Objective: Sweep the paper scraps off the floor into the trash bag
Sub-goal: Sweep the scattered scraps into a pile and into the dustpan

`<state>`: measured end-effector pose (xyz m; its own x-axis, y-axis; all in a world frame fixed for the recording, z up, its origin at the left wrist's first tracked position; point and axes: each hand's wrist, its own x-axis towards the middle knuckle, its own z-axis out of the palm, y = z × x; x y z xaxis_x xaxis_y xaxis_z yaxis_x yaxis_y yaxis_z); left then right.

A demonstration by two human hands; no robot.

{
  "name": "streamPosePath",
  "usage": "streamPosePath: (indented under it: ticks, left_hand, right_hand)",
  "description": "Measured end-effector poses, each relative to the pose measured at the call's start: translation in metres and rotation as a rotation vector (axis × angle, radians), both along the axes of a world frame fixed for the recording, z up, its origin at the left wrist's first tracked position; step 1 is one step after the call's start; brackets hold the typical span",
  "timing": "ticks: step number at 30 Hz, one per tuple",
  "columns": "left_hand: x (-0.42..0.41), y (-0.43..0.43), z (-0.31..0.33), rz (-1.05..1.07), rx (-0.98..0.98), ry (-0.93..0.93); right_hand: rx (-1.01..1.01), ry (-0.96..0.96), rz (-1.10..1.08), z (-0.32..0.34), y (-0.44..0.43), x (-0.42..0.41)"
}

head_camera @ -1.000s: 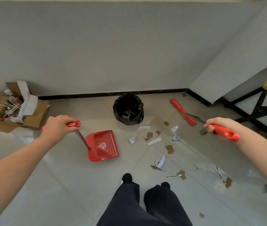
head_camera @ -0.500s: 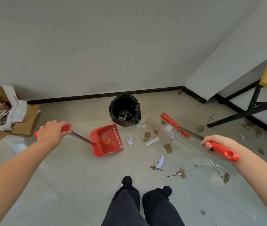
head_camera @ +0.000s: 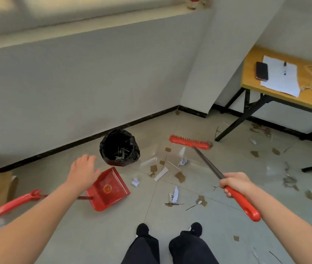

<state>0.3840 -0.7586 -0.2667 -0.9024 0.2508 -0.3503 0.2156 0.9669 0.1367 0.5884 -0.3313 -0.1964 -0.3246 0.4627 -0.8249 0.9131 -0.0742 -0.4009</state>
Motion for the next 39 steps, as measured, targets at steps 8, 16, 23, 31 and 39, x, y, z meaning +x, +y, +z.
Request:
streamPosePath:
  ticks: [8, 16, 23, 31, 39]
  left_hand:
    - [0.061, 0.252, 0.012, -0.294, 0.234, -0.195]
    - [0.085, 0.374, 0.022, -0.204, 0.459, -0.209]
    - [0.035, 0.401, -0.034, 0.131, 0.563, -0.181]
    - [0.007, 0.362, -0.152, 0.139, 0.543, -0.176]
    - [-0.023, 0.315, -0.173, 0.187, 0.436, -0.252]
  right_hand:
    - [-0.071, -0.148, 0.08, -0.022, 0.08, 0.023]
    - [-0.023, -0.037, 0.151, -0.066, 0.143, 0.002]
    - [0.032, 0.095, 0.21, -0.12, 0.187, -0.102]
    - [0.08, 0.183, 0.185, -0.236, 0.192, -0.217]
    - [0.114, 0.121, 0.088, -0.247, 0.171, -0.116]
